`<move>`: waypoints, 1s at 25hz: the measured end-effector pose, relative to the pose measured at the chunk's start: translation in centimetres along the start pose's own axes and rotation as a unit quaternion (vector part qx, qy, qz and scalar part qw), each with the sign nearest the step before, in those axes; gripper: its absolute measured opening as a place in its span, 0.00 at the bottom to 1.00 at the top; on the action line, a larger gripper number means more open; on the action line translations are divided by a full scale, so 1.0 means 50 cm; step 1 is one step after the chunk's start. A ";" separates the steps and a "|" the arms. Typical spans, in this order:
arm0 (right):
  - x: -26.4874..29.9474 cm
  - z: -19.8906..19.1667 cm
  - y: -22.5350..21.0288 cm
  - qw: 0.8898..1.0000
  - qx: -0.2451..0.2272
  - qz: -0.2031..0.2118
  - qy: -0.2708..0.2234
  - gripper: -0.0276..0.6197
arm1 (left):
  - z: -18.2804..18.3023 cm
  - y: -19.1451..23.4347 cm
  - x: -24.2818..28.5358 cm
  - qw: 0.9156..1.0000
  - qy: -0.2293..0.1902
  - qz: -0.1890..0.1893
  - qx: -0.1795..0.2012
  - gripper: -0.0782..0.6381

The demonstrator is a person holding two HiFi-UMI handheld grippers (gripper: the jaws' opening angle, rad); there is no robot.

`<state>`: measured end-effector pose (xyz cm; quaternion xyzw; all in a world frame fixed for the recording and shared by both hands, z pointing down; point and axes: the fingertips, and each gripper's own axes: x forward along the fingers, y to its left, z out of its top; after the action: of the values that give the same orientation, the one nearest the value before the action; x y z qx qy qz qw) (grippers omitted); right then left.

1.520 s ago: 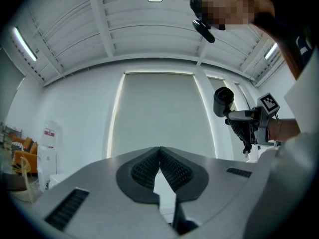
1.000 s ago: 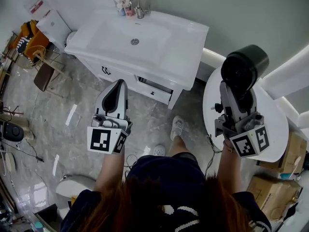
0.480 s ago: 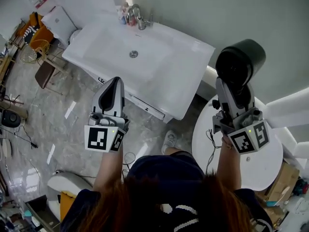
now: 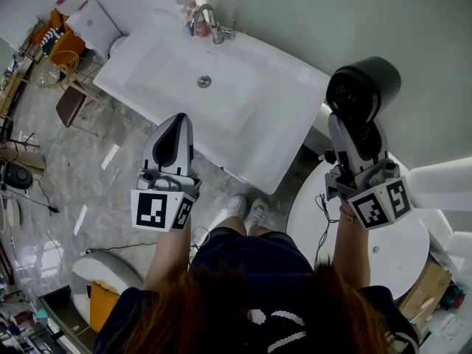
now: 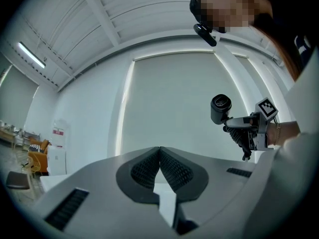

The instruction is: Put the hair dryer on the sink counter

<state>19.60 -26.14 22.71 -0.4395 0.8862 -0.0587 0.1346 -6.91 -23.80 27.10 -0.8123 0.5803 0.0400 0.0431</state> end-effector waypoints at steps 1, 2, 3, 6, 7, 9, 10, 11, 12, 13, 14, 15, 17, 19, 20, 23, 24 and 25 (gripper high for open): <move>0.007 -0.011 -0.007 1.000 0.002 -0.002 0.005 0.48 | -0.008 0.002 0.012 1.000 0.002 -0.004 -0.001 0.13; 0.013 -0.021 -0.013 1.000 0.003 -0.005 0.011 0.48 | -0.014 0.003 0.023 1.000 0.004 -0.008 -0.003 0.13; 0.018 -0.030 -0.017 1.000 0.003 -0.009 0.016 0.48 | -0.019 0.003 0.034 1.000 0.005 -0.013 -0.004 0.13; 0.036 -0.056 -0.032 0.999 0.002 -0.021 0.034 0.48 | -0.034 0.005 0.066 0.999 0.010 -0.031 -0.008 0.13; 0.044 -0.064 -0.037 0.999 0.003 -0.023 0.040 0.48 | -0.038 0.008 0.077 0.999 0.012 -0.036 -0.009 0.13; 0.062 -0.083 -0.046 0.998 0.010 -0.025 0.051 0.48 | -0.046 0.020 0.098 0.999 0.014 -0.041 -0.012 0.13; 0.072 -0.095 -0.051 0.998 0.012 -0.025 0.058 0.48 | -0.051 0.027 0.107 0.999 0.015 -0.043 -0.013 0.13; 0.084 -0.110 -0.057 0.997 0.011 -0.024 0.067 0.48 | -0.056 0.035 0.117 0.999 0.016 -0.044 -0.015 0.13; 0.096 -0.126 -0.063 0.997 0.008 -0.023 0.079 0.48 | -0.062 0.044 0.126 0.999 0.018 -0.044 -0.017 0.13; 0.108 -0.145 -0.069 0.995 0.004 -0.019 0.094 0.48 | -0.069 0.052 0.136 0.999 0.021 -0.045 -0.018 0.13; 0.120 -0.166 -0.074 0.994 0.001 -0.013 0.111 0.48 | -0.076 0.060 0.144 0.999 0.024 -0.045 -0.020 0.13; 0.132 -0.189 -0.079 0.992 -0.002 -0.007 0.130 0.48 | -0.084 0.069 0.153 0.998 0.028 -0.044 -0.021 0.13; 0.151 -0.245 -0.090 0.984 -0.021 0.001 0.178 0.48 | -0.103 0.087 0.171 0.998 0.037 -0.041 -0.022 0.13; 0.161 -0.308 -0.095 0.970 -0.058 0.005 0.235 0.48 | -0.121 0.104 0.185 0.998 0.046 -0.038 -0.024 0.13; 0.165 -0.339 -0.096 0.963 -0.074 0.010 0.260 0.48 | -0.128 0.112 0.190 0.998 0.050 -0.036 -0.025 0.13; 0.178 -0.430 -0.101 0.941 -0.105 0.027 0.320 0.48 | -0.149 0.136 0.204 0.997 0.059 -0.030 -0.029 0.13; 0.183 -0.460 -0.103 0.934 -0.114 0.034 0.338 0.48 | -0.157 0.143 0.208 0.997 0.063 -0.028 -0.030 0.13; 0.188 -0.489 -0.103 0.925 -0.124 0.041 0.357 0.48 | -0.165 0.149 0.210 0.997 0.066 -0.027 -0.031 0.13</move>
<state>11.02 -37.11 45.50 -0.3656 0.8931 -0.0959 -0.2439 -10.45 -37.05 33.90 -0.8293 0.5584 0.0029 -0.0198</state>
